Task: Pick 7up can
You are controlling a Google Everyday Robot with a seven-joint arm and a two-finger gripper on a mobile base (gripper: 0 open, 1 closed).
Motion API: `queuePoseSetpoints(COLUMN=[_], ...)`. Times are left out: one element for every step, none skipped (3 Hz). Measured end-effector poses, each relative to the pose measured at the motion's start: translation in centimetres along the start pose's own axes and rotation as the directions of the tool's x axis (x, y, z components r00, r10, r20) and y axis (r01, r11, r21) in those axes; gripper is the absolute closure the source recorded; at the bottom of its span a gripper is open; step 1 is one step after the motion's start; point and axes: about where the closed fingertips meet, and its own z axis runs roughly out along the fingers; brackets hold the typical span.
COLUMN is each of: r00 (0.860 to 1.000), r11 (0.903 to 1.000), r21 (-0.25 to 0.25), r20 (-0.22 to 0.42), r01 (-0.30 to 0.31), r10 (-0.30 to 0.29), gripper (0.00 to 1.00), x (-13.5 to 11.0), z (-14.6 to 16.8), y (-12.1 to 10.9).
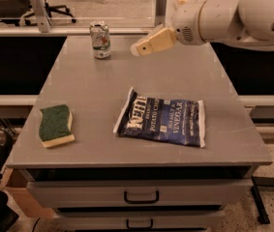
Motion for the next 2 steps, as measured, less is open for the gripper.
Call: queuePoseSetpoints(r00=[0.993, 0.974], r11=[0.9959, 0.9843], r21=[0.028, 0.079], r20=[0.086, 0.177], r01=[-0.086, -0.158], r10=[0.083, 0.142], gripper=[0.00, 0.00], x=[0.4, 0.4], z=[6.7, 14.2], y=[-0.9, -3.6])
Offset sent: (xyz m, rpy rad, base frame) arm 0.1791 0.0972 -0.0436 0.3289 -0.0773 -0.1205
